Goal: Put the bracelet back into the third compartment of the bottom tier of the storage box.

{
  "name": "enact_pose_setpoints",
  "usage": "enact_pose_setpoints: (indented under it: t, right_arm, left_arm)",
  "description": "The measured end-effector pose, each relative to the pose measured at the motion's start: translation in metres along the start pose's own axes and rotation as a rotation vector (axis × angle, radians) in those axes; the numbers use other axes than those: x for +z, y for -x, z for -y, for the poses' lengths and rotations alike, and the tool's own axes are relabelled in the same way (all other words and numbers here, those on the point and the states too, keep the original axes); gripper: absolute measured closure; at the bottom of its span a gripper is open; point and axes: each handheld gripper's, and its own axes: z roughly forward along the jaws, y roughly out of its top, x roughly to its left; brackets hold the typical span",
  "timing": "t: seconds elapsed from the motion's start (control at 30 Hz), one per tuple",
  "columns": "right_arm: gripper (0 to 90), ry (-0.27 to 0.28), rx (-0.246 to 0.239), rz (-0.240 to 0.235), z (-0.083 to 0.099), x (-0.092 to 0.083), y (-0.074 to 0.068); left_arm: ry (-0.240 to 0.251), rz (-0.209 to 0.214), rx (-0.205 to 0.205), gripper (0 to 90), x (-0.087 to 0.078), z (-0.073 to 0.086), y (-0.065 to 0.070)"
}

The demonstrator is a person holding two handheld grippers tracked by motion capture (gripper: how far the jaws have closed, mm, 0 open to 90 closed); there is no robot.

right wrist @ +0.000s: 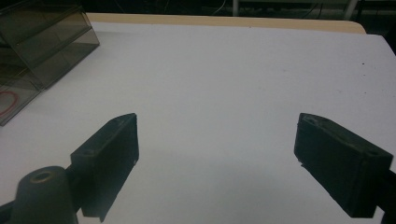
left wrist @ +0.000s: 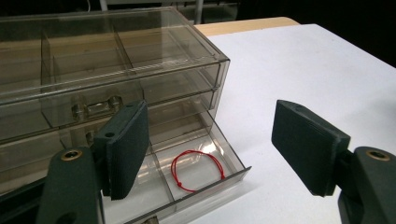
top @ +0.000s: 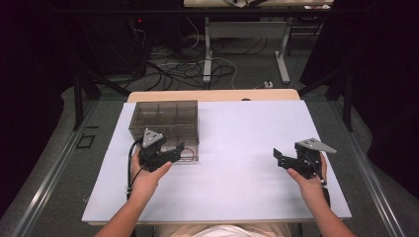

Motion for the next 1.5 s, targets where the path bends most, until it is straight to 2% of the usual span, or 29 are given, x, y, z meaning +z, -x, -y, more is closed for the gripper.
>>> enact_pose_setpoints:
  t: [0.23, 0.4, 0.6, 0.67, 0.97, 1.13, 1.27, 1.5]
  right_arm:
    - [13.5, -0.002, 0.000, 0.000, 0.000, 0.000, 0.000]
    - [13.5, -0.002, 0.001, 0.001, 0.000, 0.000, 0.000]
    - [13.5, -0.003, 0.005, 0.000, 0.000, 0.000, -0.001]
    - [13.5, -0.009, 0.002, 0.001, 0.000, -0.001, -0.001]
    - [13.5, -0.013, 0.006, -0.002, 0.001, 0.000, -0.003]
    - [13.5, -0.008, 0.003, -0.009, 0.001, 0.001, -0.003]
    - [13.5, -0.013, 0.013, -0.012, 0.002, 0.001, -0.004]
    - [13.5, -0.018, -0.009, -0.016, 0.003, 0.003, -0.005]
  left_arm:
    - [0.007, 0.027, 0.034, 26.6, -0.014, 0.001, -0.002]
    - [0.033, 0.044, 0.056, 23.2, -0.022, 0.003, -0.004]
    - [0.034, 0.051, 0.039, 16.4, -0.028, 0.010, -0.008]
    - [0.033, 0.050, 0.015, 15.6, -0.029, 0.014, -0.011]
    - [0.037, 0.048, -0.020, 5.2, -0.035, 0.024, -0.020]
    - [0.035, 0.032, -0.009, 0.3, -0.038, 0.033, -0.027]
    - [0.036, 0.022, -0.014, 0.3, -0.039, 0.037, -0.032]
    - [0.020, 0.003, -0.015, 0.2, -0.037, 0.046, -0.039]
